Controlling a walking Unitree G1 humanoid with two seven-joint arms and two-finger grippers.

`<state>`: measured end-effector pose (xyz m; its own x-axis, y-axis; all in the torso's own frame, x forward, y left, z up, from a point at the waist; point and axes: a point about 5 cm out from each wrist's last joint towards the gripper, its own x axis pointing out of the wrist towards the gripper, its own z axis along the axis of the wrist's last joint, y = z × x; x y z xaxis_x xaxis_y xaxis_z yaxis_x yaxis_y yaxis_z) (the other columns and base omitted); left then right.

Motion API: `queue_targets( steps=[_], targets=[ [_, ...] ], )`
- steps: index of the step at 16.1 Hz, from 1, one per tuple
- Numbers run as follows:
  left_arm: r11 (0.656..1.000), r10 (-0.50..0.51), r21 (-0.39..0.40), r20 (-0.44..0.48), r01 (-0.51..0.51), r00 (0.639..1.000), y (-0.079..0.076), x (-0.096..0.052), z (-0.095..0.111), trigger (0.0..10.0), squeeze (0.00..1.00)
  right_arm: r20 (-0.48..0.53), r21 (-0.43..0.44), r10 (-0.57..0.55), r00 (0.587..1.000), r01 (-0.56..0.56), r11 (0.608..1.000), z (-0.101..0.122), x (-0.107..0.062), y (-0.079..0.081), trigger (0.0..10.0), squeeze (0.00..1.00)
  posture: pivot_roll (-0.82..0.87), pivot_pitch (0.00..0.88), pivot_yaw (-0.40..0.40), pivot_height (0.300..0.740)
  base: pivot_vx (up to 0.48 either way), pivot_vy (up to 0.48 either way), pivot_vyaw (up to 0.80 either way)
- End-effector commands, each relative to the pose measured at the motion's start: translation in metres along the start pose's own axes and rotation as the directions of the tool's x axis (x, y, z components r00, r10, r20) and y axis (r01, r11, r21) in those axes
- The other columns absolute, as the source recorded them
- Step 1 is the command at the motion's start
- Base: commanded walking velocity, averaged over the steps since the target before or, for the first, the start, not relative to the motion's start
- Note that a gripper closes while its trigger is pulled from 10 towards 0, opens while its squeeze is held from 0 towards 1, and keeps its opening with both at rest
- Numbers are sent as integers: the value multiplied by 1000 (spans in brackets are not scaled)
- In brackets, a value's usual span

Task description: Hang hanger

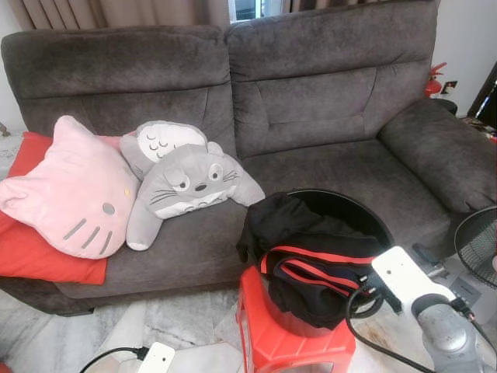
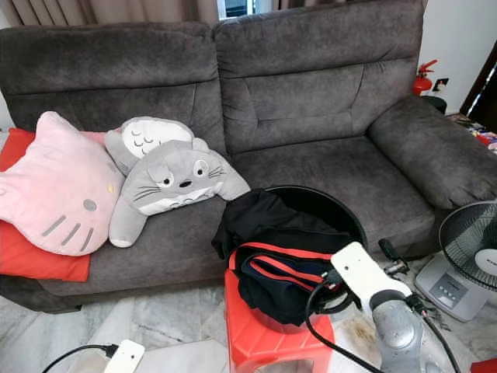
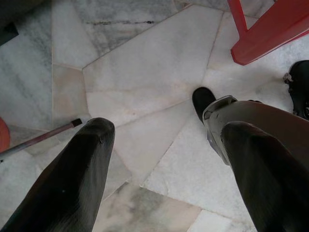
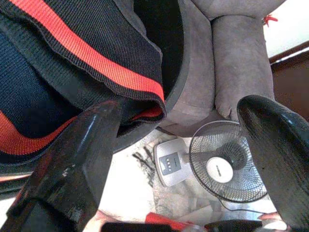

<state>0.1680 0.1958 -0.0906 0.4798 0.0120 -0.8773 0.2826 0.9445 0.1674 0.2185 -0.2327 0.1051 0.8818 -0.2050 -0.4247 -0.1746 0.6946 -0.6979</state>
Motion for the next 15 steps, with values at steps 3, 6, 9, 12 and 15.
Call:
queue_targets(
  steps=[3,6,9,12,15],
  targets=[
    [1000,4,4,-20,-4,1000,2,-1,-4,10000,0,-32,-10,31,999,-32,999,-3,-1,2,10000,0,-59,0,48,740,0,0,0],
    [1000,3,2,-19,-3,1000,1,0,-4,10000,0,-52,-16,28,998,-29,999,-6,1,-1,10000,0,-54,0,44,740,0,0,0],
    [1000,5,-4,-18,-5,1000,1,0,-3,10000,0,-51,-23,10,999,-12,1000,-2,7,-7,10000,0,-48,0,40,740,0,0,0],
    [1000,6,-7,-17,-6,1000,1,0,-2,10000,0,-48,-24,7,999,-8,1000,1,11,-7,10000,0,-46,0,41,740,0,0,0],
    [1000,6,-7,-17,-6,1000,1,0,-2,10000,0,-49,-23,16,999,-17,1000,3,13,-6,10000,0,-46,0,42,740,0,0,0]
  ],
)
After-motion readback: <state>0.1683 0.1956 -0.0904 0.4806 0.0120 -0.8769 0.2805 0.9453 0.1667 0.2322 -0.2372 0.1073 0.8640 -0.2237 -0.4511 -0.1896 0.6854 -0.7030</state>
